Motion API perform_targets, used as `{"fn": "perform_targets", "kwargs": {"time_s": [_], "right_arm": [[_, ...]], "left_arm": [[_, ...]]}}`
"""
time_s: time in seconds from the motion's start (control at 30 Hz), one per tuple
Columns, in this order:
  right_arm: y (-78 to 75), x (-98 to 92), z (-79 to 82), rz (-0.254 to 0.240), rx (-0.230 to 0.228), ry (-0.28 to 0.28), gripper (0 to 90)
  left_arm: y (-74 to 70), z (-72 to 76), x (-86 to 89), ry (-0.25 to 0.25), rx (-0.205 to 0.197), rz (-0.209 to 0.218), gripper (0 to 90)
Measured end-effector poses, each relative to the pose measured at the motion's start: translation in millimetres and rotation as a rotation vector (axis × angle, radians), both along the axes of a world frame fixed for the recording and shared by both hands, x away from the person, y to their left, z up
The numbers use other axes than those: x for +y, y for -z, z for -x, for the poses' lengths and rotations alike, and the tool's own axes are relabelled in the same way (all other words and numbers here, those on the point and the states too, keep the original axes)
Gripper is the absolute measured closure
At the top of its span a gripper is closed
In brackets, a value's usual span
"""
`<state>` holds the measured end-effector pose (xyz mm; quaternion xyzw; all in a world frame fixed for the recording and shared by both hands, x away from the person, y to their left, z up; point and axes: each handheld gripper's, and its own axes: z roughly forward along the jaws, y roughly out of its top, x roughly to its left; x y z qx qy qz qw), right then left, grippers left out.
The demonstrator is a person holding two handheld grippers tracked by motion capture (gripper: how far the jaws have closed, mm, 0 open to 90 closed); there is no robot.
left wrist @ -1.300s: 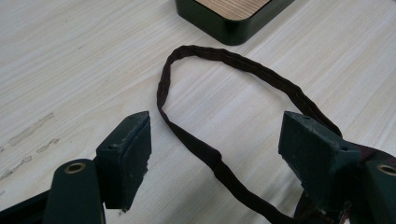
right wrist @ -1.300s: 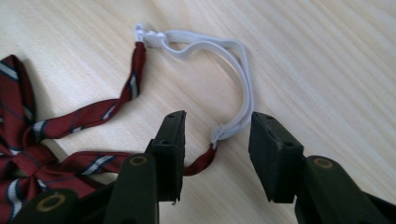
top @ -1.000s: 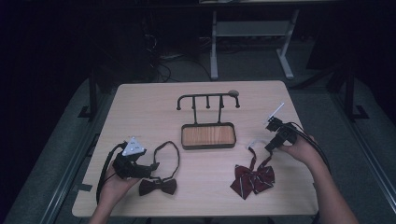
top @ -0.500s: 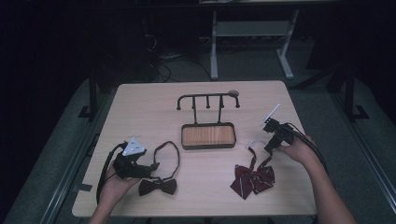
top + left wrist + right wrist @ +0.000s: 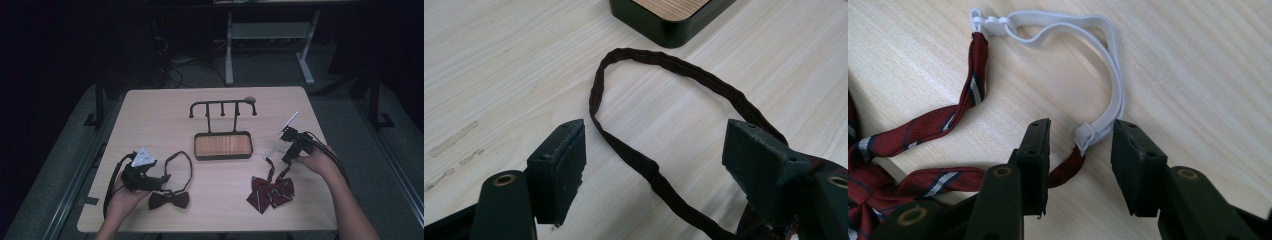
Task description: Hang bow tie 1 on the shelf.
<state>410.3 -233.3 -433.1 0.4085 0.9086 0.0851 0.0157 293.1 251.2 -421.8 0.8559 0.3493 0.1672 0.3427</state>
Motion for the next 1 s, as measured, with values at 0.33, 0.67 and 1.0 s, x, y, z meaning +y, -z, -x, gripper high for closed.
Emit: {"fn": "perform_targets", "kwargs": {"time_s": [0.33, 0.67, 1.0], "right_arm": [[-1.3, 1.8, -1.4, -0.022, 0.009, 0.028, 51.5], [0.0, -2.6, -4.1, -0.004, 0.004, 0.06, 55.4], [6.5, 5.1, -4.9, 0.046, 0.016, 0.031, 63.2]], "left_arm": [[0.4, 0.1, -0.8, 0.0, 0.002, 0.004, 26.0], [0.0, -0.2, 0.2, 0.001, -0.004, 0.001, 26.0], [0.2, 0.1, -0.4, 0.0, -0.001, 0.001, 26.0]]}}
